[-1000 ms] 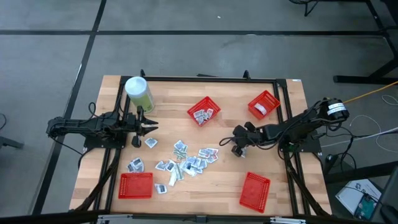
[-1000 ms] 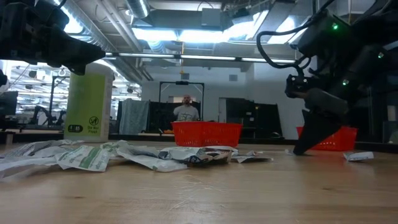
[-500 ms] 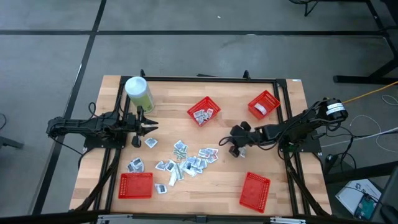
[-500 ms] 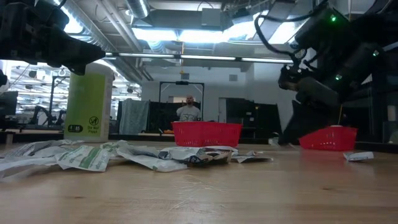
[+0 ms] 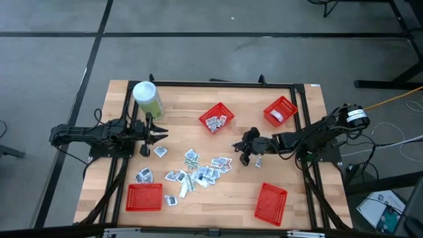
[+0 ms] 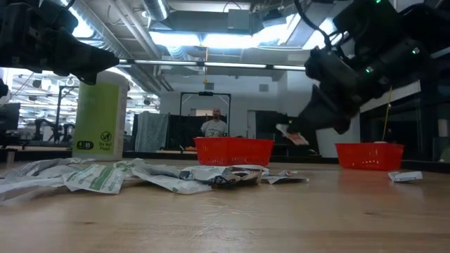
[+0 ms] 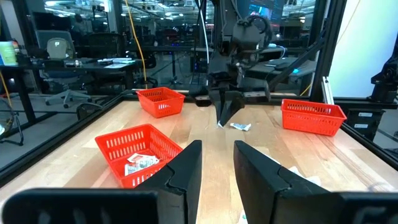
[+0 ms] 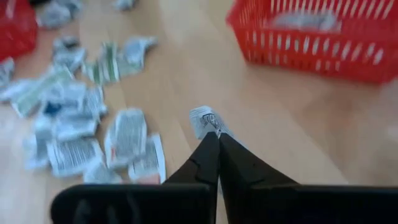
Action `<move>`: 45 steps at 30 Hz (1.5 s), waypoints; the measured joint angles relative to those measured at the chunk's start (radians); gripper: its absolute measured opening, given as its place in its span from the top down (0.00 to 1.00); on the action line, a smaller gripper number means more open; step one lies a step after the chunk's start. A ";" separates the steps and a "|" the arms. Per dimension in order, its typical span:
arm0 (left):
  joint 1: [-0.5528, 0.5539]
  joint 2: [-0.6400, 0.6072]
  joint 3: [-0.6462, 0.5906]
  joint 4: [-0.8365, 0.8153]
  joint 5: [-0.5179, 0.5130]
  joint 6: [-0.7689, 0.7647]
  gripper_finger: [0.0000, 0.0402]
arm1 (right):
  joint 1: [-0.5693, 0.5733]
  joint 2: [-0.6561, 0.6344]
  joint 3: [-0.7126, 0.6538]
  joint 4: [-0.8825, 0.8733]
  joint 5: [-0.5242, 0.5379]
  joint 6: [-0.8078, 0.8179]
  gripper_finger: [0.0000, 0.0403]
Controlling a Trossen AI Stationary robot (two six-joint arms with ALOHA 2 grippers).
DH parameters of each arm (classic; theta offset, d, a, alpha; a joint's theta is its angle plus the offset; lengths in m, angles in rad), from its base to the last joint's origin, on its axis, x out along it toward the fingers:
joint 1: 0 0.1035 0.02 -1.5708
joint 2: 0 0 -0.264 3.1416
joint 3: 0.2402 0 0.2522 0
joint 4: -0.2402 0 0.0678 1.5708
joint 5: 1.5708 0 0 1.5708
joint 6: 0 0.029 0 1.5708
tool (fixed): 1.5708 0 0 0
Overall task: Pick & Place First Aid Supplies
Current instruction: Put the orange ointment pack into the red container
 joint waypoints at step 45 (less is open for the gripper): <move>0.000 0.000 0.000 0.000 0.000 0.000 0.78 | -0.336 0.124 0.282 0.065 -0.033 -0.256 0.97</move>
